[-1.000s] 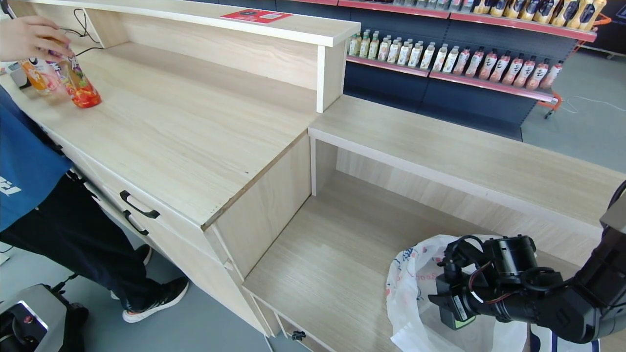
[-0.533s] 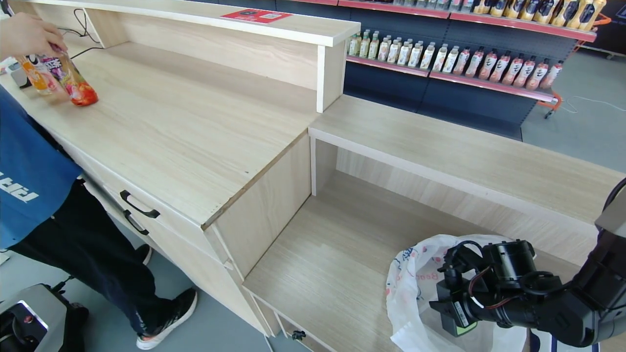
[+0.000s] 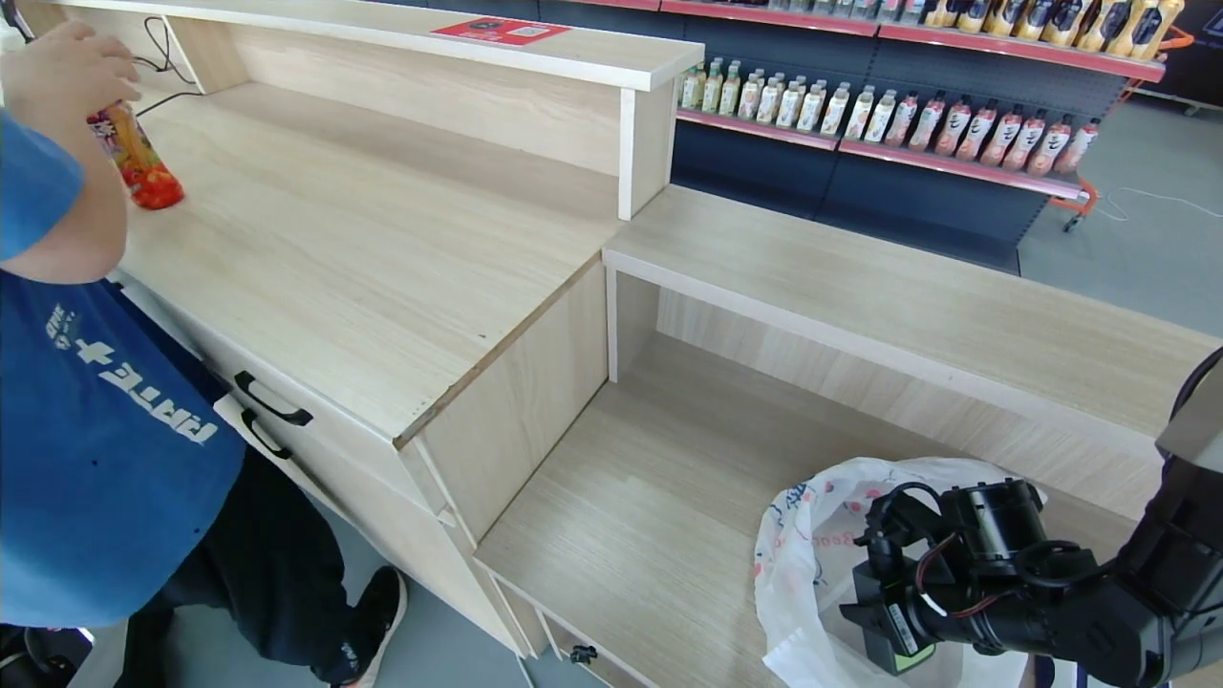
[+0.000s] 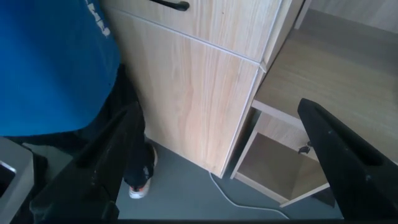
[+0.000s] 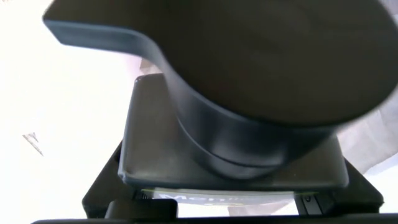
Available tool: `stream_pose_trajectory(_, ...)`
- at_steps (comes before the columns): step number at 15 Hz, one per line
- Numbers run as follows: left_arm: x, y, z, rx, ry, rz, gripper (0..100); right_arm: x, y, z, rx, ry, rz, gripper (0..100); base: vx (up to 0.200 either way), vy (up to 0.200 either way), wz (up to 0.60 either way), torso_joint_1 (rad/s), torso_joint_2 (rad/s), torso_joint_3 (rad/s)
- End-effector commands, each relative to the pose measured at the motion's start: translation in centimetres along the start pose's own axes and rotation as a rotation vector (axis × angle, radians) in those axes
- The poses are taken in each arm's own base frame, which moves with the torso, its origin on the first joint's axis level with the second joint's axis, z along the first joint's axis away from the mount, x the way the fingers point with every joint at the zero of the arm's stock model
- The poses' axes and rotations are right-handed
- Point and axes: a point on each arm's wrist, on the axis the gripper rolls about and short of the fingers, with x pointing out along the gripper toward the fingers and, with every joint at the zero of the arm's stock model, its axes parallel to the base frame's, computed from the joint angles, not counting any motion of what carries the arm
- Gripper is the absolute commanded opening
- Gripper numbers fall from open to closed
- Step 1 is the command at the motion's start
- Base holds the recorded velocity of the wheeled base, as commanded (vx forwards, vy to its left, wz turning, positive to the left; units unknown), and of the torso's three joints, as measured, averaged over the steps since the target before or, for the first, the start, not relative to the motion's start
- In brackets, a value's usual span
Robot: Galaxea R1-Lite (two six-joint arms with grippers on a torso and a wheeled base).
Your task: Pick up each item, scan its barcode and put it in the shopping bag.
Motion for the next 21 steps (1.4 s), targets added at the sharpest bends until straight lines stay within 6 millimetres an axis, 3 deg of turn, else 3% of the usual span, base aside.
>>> stream_pose_trajectory(1, 0.0, 0.0, 0.0, 0.000, 0.000, -0.002, 100, 0.0, 0.2, -0.5, -0.001, 0.019, 0.008, 0, 0.000, 0.000, 0.00, 0.000, 0.00, 0.000)
stream_pose_trajectory(4, 0.0, 0.0, 0.0, 0.000, 0.000, 0.000, 100, 0.0, 0.4, -0.9, 0.000, 0.034, 0.012, 0, 0.000, 0.000, 0.00, 0.000, 0.00, 0.000)
stream_pose_trajectory(5, 0.0, 0.0, 0.0, 0.000, 0.000, 0.000, 100, 0.0, 0.4, -0.9, -0.001, 0.034, 0.013, 100, 0.000, 0.000, 0.00, 0.000, 0.00, 0.000)
stream_pose_trajectory(9, 0.0, 0.0, 0.0, 0.000, 0.000, 0.000, 100, -0.3, 0.5, -0.8, -0.008, 0.028, 0.014, 100, 0.000, 0.000, 0.00, 0.000, 0.00, 0.000)
stream_pose_trajectory(11, 0.0, 0.0, 0.0, 0.000, 0.000, 0.000, 100, -1.6, 0.7, 1.1, -0.038, -0.074, 0.001, 100, 0.000, 0.000, 0.00, 0.000, 0.00, 0.000)
stream_pose_trajectory(14, 0.0, 0.0, 0.0, 0.000, 0.000, 0.000, 100, -7.2, 1.4, 5.3, -0.169, -0.356, -0.055, 100, 0.000, 0.000, 0.00, 0.000, 0.00, 0.000)
stream_pose_trajectory(15, 0.0, 0.0, 0.0, 0.000, 0.000, 0.000, 100, -7.2, 1.4, 5.3, -0.169, -0.356, -0.055, 100, 0.000, 0.000, 0.00, 0.000, 0.00, 0.000)
stream_pose_trajectory(16, 0.0, 0.0, 0.0, 0.000, 0.000, 0.000, 100, -12.0, 1.1, 6.0, -0.262, -0.502, -0.141, 100, 0.000, 0.000, 0.00, 0.000, 0.00, 0.000)
stream_pose_trajectory(17, 0.0, 0.0, 0.0, 0.000, 0.000, 0.000, 100, -14.5, 0.8, 6.0, -0.314, -0.566, -0.199, 100, 0.000, 0.000, 0.00, 0.000, 0.00, 0.000)
stream_pose_trajectory(21, 0.0, 0.0, 0.0, 0.000, 0.000, 0.000, 100, -18.8, 1.0, 5.3, -0.444, -0.671, -0.303, 100, 0.000, 0.000, -0.15, 0.001, 0.00, 0.001)
